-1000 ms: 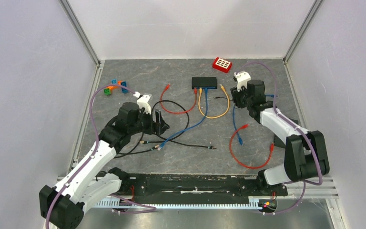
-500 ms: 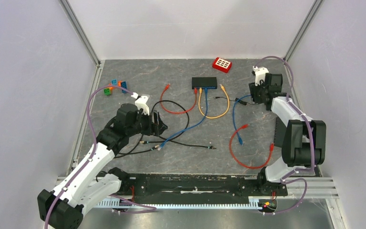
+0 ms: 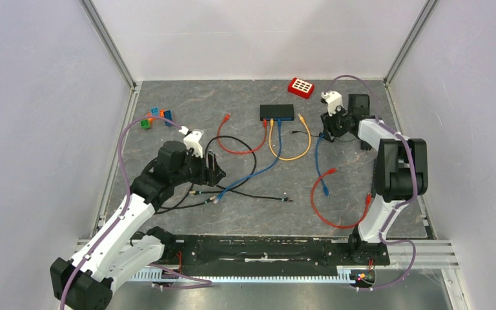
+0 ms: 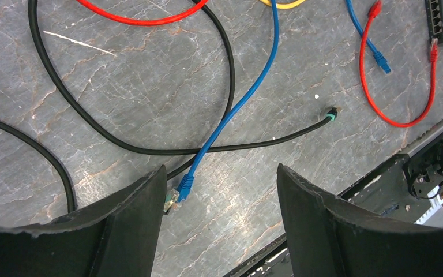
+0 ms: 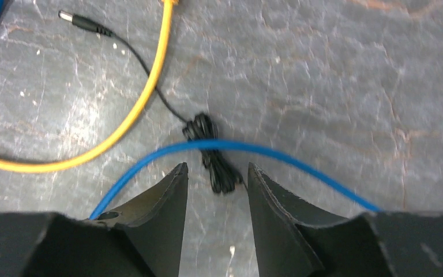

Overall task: Insert the plug into the switch port
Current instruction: Pick up the power from the center of the board.

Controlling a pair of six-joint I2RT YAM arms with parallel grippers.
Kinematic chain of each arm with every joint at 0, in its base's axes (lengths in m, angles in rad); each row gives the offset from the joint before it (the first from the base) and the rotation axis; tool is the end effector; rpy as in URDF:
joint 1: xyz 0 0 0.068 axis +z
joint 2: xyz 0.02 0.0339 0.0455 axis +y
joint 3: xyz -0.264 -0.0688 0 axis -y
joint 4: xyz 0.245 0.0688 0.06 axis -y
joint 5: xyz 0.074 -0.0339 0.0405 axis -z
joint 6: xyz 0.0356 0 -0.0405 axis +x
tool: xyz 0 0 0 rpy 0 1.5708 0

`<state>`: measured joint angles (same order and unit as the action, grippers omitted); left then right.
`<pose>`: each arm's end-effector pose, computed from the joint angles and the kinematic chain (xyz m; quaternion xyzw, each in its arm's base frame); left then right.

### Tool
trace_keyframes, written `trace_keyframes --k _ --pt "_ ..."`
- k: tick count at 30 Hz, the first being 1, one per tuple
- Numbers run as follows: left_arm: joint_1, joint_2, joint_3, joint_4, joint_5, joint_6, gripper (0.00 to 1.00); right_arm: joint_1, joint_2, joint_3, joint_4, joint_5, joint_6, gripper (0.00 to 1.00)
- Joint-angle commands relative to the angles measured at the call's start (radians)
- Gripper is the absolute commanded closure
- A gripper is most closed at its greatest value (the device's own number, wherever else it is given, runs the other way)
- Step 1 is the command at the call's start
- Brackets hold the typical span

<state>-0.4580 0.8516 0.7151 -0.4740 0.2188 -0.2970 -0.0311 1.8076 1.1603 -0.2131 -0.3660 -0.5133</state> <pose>0.1635 -0.0892 0.2759 0.1212 0.8747 -0.2593 0.3911 0.3837 0.0008 0.1890 -0.2816 0.8801 0.0724 0.3752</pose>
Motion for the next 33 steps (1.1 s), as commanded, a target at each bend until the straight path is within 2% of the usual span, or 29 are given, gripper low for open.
trace_keyframes --k 1,9,16,33 --pt "-0.006 -0.037 0.023 0.027 -0.004 0.057 0.25 0.026 0.051 0.106 0.028 -0.011 -0.064 0.56" --pt "-0.005 -0.039 0.020 0.040 -0.013 0.056 0.25 0.076 0.152 0.215 -0.054 0.025 -0.128 0.59" --pt "-0.005 -0.047 0.017 0.037 -0.023 0.059 0.25 0.077 0.168 0.183 -0.110 0.062 -0.226 0.55" --pt "-0.005 -0.046 0.015 0.046 -0.039 0.059 0.25 0.117 0.240 0.209 -0.219 0.139 -0.266 0.57"
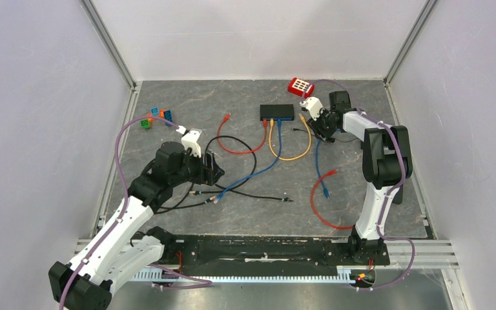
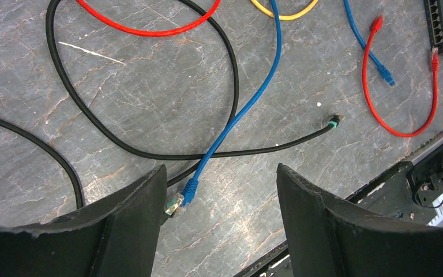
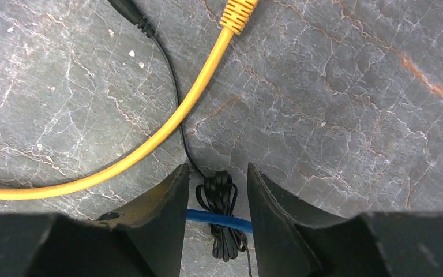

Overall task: Insert the plug into the switch port
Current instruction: Pick up the power from the center of the board.

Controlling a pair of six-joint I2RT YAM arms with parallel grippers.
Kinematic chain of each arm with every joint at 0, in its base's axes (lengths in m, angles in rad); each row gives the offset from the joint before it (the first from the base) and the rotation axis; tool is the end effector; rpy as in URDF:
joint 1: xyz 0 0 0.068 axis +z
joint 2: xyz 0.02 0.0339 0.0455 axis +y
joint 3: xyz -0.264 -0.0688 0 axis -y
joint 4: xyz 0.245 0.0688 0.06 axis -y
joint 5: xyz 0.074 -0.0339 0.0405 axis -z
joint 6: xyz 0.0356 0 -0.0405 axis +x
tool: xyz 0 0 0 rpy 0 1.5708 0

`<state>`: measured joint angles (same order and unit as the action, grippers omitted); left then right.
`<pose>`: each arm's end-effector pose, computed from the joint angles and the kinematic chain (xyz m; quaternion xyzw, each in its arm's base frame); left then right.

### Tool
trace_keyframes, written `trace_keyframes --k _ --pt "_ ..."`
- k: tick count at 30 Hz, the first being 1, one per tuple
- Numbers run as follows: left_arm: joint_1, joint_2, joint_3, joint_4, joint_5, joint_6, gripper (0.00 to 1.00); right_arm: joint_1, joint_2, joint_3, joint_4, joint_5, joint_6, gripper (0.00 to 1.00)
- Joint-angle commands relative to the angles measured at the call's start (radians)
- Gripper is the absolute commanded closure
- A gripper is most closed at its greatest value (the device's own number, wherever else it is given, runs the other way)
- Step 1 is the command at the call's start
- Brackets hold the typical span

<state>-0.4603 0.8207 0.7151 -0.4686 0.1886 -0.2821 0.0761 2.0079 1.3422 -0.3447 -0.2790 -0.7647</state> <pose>0.1596 -0.0866 0.2813 0.1226 0.8670 -0.2497 0.4134 0.4171 0.0416 0.1569 -0.4235 0.8531 0.0333 0.3029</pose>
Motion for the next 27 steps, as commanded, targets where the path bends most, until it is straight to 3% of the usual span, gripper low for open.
trace_keyframes --k 1,9,17,27 --pt "-0.003 -0.017 0.015 0.042 -0.010 0.044 0.25 0.012 0.043 0.029 -0.096 0.058 -0.013 0.56" --pt "-0.003 -0.029 0.011 0.042 -0.011 0.040 0.25 0.016 0.059 0.035 -0.154 0.118 0.013 0.61" --pt "-0.003 -0.056 0.004 0.039 -0.035 0.039 0.25 0.017 -0.025 0.081 -0.115 0.140 0.058 1.00" --pt "-0.003 -0.067 -0.004 0.041 -0.056 0.024 0.26 0.059 -0.282 -0.013 0.066 0.356 0.073 1.00"
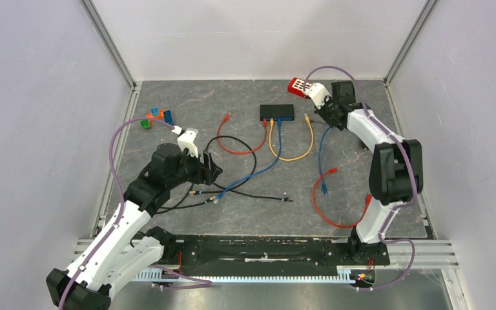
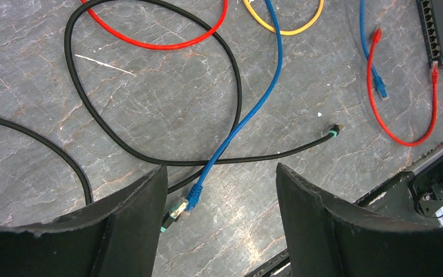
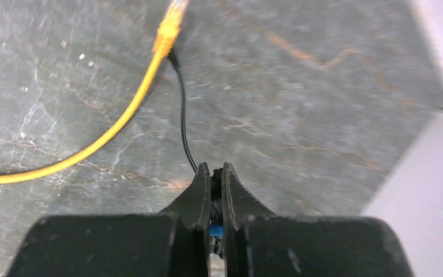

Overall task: Insert the plug into the switch port
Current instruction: Pick up the power from the center of the board.

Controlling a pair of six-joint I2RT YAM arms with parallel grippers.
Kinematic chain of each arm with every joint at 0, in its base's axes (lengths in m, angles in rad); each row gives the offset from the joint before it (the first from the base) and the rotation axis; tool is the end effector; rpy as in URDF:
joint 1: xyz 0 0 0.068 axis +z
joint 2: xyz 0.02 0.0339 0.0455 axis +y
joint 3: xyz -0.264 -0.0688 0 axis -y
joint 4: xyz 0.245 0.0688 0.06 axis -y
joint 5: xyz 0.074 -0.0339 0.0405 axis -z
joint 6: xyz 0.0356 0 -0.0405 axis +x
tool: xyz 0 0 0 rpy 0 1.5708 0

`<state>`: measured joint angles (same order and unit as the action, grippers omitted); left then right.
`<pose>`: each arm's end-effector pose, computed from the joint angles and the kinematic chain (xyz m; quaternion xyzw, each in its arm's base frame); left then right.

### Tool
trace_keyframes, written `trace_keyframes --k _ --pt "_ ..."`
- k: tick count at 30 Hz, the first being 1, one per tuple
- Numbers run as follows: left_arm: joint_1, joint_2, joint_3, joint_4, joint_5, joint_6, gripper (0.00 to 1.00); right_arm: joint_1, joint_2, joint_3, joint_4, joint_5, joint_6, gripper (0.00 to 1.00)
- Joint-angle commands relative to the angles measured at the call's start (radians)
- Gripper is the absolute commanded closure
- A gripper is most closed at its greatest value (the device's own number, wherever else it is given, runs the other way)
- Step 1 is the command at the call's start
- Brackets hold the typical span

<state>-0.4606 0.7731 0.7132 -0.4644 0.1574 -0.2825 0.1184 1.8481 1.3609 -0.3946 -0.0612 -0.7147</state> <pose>0.1531 -0.0822 0.2884 0.1159 0.8566 -0.2443 0.4394 0.4034 0.0502 0.2212 -0.3901 0.8562 -0.0716 0.3311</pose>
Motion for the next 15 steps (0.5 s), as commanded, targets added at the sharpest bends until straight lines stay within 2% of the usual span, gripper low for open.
trace_keyframes --k 1,7,15 --pt "-0.003 -0.020 -0.005 0.036 -0.027 0.021 0.26 0.019 -0.134 -0.046 0.131 0.172 0.030 1.00" --pt "-0.003 -0.025 -0.008 0.038 -0.035 0.016 0.27 0.050 -0.245 -0.167 0.277 0.295 0.046 1.00" --pt "-0.003 -0.033 -0.017 0.045 -0.037 -0.027 0.28 0.055 -0.398 -0.319 0.402 0.069 0.100 1.00"
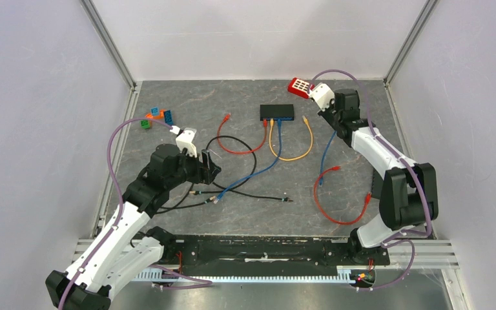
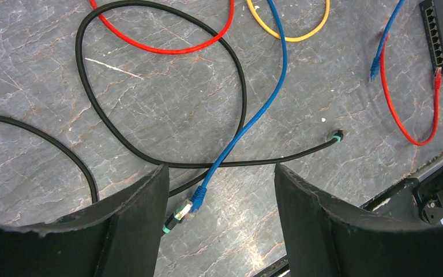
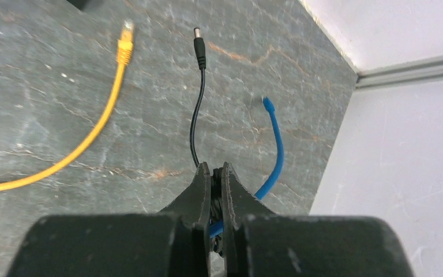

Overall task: Insert the plug into the switch port
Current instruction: Pick up the power from the center of the board.

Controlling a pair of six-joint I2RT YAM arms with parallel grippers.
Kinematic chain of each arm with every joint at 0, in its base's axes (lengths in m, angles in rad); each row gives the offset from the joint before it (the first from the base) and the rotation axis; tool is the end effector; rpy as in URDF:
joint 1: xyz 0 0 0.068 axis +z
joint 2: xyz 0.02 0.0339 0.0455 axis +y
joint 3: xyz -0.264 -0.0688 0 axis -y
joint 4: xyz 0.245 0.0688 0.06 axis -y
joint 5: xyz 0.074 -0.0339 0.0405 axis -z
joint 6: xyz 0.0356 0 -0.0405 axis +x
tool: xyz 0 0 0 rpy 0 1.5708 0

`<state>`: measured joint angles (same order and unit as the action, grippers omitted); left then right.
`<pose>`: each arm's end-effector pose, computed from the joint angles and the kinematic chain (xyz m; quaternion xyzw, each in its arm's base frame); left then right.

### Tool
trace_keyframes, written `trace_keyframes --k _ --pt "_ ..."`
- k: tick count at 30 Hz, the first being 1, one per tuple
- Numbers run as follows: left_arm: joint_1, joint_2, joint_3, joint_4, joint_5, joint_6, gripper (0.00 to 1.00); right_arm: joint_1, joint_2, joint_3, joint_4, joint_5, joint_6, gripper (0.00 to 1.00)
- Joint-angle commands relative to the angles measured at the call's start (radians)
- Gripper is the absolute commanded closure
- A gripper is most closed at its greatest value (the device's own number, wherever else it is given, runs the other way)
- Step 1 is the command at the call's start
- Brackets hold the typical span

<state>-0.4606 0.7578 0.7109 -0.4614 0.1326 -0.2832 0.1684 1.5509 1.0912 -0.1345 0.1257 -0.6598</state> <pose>0.1513 -0.0803 0.2902 0.1096 0.8539 -0.2369 0.4502 0.3473 0.0545 0.2613 -0.3277 0.8187 -0.1677 0.4406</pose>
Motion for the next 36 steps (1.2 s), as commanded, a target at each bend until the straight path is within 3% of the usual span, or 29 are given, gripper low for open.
trace_keyframes --k 1,6,12,17,20,27,30,33,36 --pt "-0.003 -0.019 -0.018 0.052 -0.008 -0.039 0.28 0.005 -0.121 -0.085 0.187 -0.169 0.056 1.00" --pt "-0.004 -0.006 -0.018 0.072 0.031 -0.103 0.29 0.005 -0.204 -0.236 0.448 -0.291 0.221 1.00" --pt "-0.003 -0.004 -0.029 0.100 0.079 -0.161 0.30 0.002 -0.284 -0.471 0.937 -0.383 0.484 1.00" --pt "-0.003 0.004 -0.049 0.162 0.170 -0.192 0.29 0.003 -0.318 -0.599 1.282 -0.375 0.739 1.00" --pt "-0.003 0.031 -0.045 0.187 0.232 -0.210 0.29 0.002 -0.332 -0.645 1.394 -0.341 0.826 1.00" --pt "-0.003 0.042 -0.063 0.214 0.279 -0.223 0.28 0.002 -0.390 -0.650 1.442 -0.303 0.876 1.00" --pt "-0.003 0.034 -0.067 0.204 0.256 -0.222 0.28 0.002 -0.407 -0.572 1.257 -0.346 0.815 1.00" --pt "-0.003 0.040 -0.055 0.175 0.215 -0.213 0.28 0.003 -0.426 -0.495 1.022 -0.473 0.654 1.00" --pt "-0.003 0.069 -0.038 0.157 0.204 -0.218 0.29 0.003 -0.454 -0.449 0.895 -0.534 0.524 1.00"
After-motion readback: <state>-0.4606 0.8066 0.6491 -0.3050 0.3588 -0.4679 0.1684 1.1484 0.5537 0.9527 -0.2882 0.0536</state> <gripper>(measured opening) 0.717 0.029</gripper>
